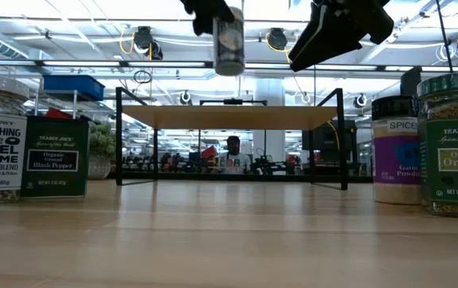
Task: Shelf spices
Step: Remove the golden seasoning bottle from the shelf
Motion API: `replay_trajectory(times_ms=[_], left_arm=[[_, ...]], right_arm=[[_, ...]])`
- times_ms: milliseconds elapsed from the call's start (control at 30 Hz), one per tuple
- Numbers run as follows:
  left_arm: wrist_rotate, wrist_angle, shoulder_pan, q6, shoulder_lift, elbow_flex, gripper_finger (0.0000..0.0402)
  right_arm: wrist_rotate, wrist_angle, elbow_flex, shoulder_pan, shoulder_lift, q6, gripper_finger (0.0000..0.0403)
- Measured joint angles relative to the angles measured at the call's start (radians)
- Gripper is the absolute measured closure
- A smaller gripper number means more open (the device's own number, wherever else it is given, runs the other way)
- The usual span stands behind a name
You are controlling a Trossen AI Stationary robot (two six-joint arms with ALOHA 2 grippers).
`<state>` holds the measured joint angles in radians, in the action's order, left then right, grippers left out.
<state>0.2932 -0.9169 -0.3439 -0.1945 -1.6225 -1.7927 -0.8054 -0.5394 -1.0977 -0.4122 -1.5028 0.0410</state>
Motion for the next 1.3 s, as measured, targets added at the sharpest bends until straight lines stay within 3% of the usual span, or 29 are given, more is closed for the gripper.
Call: replay_trajectory(times_ms=[233, 533, 767, 1067, 1300], left_arm=[[-0.022, -0.11, 0.14, 0.126, 0.066, -0.001, 0.0118], [-0.197, -0.248, 0.344, 0.261, 0.083, -0.001, 0.0118], [-0.281, -0.253, 0.47, 0.32, 0.084, 0.044, 0.0118], [-0.438, -0.158, 0.571, 0.347, 0.084, 0.193, 0.0118], [-0.485, -0.011, 0.623, 0.408, 0.084, 0.383, 0.0118]], right_arm=[[0.0, -0.014, 0.0, 0.0, 0.0, 0.02, 0.0149], [0.0, -0.013, 0.0, -0.002, 0.0, 0.047, 0.0149], [0.0, -0.011, 0.0, -0.007, 0.0, 0.089, 0.0149], [-0.002, 0.092, 0.0, -0.059, 0.0, 0.084, 0.0149], [-0.004, 0.156, 0.0, -0.108, 0.0, 0.07, 0.0149]])
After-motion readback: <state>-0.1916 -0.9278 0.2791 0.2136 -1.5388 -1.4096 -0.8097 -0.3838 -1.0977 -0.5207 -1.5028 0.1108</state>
